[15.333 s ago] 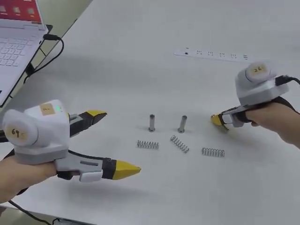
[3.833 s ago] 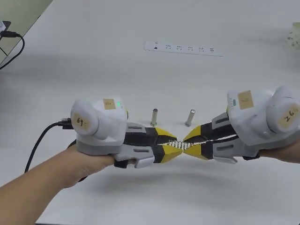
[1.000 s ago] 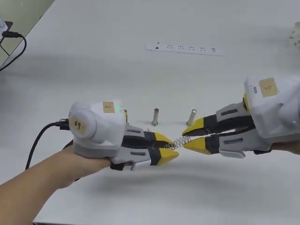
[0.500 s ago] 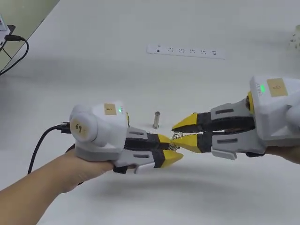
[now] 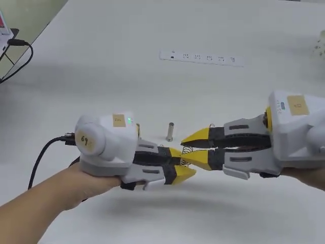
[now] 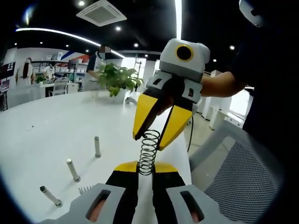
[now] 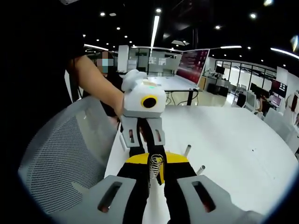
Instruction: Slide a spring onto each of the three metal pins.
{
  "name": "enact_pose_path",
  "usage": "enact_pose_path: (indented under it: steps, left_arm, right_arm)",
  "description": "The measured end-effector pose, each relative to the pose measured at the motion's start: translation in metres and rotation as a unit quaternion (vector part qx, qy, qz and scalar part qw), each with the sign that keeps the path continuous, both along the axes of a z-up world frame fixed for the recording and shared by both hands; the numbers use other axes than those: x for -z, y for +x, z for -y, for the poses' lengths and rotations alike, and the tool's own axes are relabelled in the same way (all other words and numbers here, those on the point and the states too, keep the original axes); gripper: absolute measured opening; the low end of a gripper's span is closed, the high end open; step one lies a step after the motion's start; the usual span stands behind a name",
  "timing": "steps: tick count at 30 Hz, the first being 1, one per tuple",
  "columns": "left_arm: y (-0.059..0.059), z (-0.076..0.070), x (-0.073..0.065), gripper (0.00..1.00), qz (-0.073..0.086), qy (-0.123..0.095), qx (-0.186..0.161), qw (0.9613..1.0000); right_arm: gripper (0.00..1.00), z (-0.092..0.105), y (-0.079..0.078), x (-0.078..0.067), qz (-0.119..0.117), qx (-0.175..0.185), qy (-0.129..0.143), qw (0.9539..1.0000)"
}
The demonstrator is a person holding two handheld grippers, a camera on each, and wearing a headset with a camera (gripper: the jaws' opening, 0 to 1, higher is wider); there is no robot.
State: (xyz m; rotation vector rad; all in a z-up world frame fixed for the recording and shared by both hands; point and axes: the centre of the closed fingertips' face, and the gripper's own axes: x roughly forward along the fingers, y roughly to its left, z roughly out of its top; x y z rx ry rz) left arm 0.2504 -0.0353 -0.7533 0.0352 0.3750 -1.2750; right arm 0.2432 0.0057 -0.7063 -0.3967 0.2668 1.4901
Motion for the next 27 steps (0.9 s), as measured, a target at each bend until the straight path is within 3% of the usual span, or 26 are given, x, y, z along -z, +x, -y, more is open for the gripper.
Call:
enact_pose_path:
  steps: [8,16,27]
  left_arm:
    - [-0.0007,0.0001,0.0004,0.02,-0.002,0.0,-0.001,1.0]
    - [0.0002,-0.0018,0.0007,0.03,-0.005,0.001,-0.007,1.0]
    - [0.0005,0.0,-0.001,0.03,-0.007,-0.002,-0.011,0.9999]
  right_arm:
    - [0.07,-0.0018,-0.0003,-0.0001,0.012,-0.01,0.002,0.9999]
    - [0.07,-0.0022,0.0013,-0.0001,0.007,-0.005,0.016,0.9998]
    - [0.07,-0.0015,0.0028,-0.0019,0.012,-0.007,0.009,0.9999]
